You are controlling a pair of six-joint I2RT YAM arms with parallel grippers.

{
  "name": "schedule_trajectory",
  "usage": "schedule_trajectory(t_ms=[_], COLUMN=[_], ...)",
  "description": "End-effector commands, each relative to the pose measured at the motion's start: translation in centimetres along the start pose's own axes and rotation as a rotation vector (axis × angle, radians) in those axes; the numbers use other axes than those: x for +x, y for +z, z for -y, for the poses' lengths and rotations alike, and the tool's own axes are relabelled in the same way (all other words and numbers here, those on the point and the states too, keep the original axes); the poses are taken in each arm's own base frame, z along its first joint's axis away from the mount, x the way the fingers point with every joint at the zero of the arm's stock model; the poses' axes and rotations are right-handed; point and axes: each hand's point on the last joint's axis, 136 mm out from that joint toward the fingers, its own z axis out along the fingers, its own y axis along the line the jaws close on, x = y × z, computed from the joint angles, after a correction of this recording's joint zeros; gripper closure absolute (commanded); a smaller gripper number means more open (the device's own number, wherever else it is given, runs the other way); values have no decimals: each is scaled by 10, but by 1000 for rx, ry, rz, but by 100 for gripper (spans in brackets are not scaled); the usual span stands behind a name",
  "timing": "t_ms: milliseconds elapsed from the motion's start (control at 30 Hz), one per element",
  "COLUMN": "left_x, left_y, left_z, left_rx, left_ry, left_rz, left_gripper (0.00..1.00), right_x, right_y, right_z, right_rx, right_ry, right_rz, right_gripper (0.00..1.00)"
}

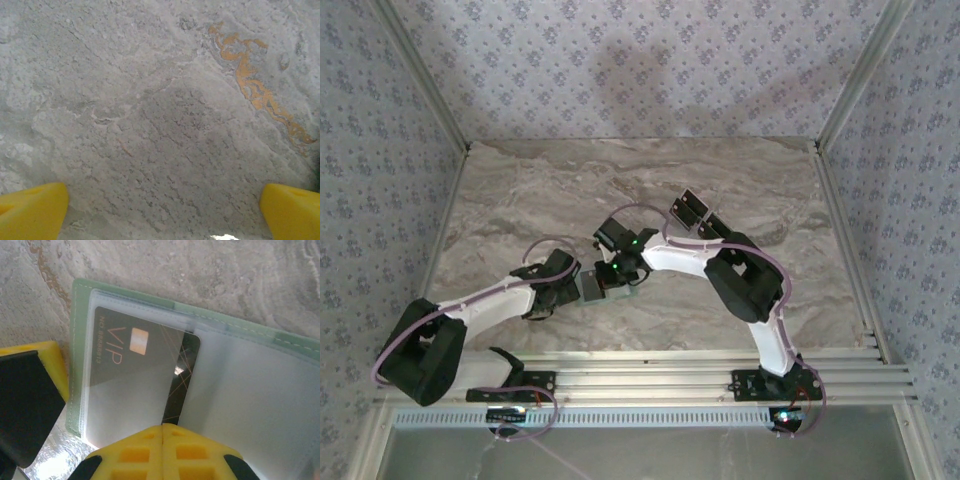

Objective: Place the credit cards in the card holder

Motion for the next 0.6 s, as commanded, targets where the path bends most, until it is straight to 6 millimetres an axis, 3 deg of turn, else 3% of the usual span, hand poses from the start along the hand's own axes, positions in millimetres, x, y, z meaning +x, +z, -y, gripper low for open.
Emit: schedule_trajectory(t_ms=[0, 267, 567], left_x=[8, 8, 8], left_y=[7, 6, 7], left_z=[-3, -3, -3], left_rx=[-10, -9, -6], left_ry=[15, 17, 17], left_rz=[-29, -30, -32], left_gripper=[0, 0, 0], right_x=[2, -3, -14], right_y=[5, -7, -27], right_z=[-8, -14, 14], right_rx=[-13, -27, 23], right_ry=[-11, -22, 12], right_rz=[-24, -1, 43], right_gripper=[93, 93, 93])
